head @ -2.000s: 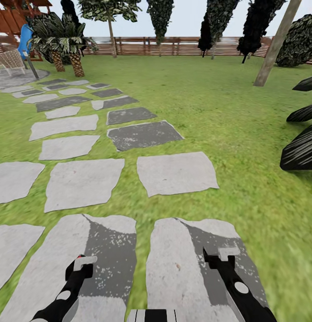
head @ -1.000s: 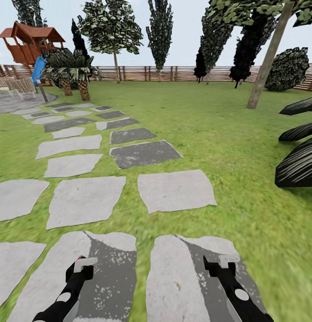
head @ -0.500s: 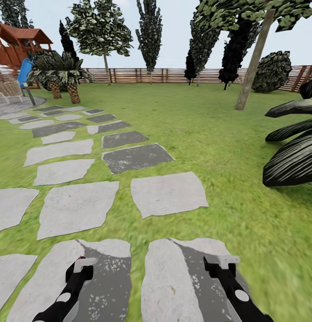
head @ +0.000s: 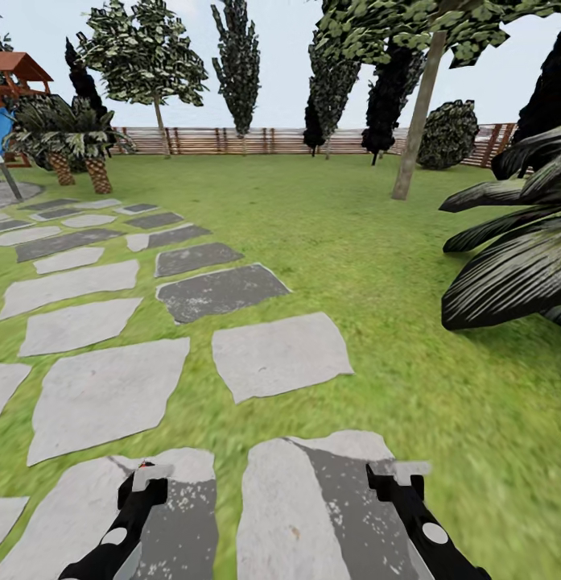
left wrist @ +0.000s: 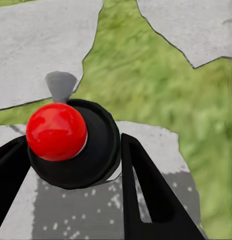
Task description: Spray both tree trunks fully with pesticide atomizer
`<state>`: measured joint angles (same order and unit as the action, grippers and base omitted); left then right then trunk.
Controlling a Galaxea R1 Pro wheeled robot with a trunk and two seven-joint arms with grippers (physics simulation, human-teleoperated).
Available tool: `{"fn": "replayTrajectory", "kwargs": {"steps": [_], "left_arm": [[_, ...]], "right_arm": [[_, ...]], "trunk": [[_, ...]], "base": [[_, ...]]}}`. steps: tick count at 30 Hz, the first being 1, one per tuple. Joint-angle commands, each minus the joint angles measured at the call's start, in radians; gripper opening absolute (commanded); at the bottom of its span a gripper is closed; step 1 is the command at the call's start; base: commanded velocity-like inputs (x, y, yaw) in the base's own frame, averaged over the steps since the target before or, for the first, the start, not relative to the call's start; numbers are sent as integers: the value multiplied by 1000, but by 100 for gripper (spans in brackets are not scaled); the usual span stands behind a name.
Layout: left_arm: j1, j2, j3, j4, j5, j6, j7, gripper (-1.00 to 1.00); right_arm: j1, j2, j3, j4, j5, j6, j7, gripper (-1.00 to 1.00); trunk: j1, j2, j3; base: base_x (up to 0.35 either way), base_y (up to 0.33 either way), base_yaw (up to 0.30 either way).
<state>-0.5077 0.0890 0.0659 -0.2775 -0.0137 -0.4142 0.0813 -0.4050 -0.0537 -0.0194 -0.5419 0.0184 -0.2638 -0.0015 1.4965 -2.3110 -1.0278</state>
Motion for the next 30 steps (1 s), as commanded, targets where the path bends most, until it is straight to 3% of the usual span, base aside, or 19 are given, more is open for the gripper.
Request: {"fn": "replayTrajectory", "kwargs": {"steps": [1,6,16,23,30], "left_arm": [[0,0,0,0,0,1,0,-100],[0,0,1,0,0,1,0,-100],[0,0,2,1,1,3,0,-100],[0,1,3,1,1,2,0,-100],[0,1,2,16,1,-3,-1,-100]], "right_arm": [[0,0,0,0,0,0,0,100],[0,0,0,0,0,0,0,100],[0,3,0,20,0,-14,-1,100],[0,5,-2,176,-2,-251,-2,100],[0,7,-3,236,-10,-305,-1,100]], "trunk": [[0,0,1],[0,0,5],[0,0,5],[0,0,5],[0,0,5]], "base": [[302,0,-207],[326,0,-173],[336,0,-5],[337,0,0],[336,0,0]]}}
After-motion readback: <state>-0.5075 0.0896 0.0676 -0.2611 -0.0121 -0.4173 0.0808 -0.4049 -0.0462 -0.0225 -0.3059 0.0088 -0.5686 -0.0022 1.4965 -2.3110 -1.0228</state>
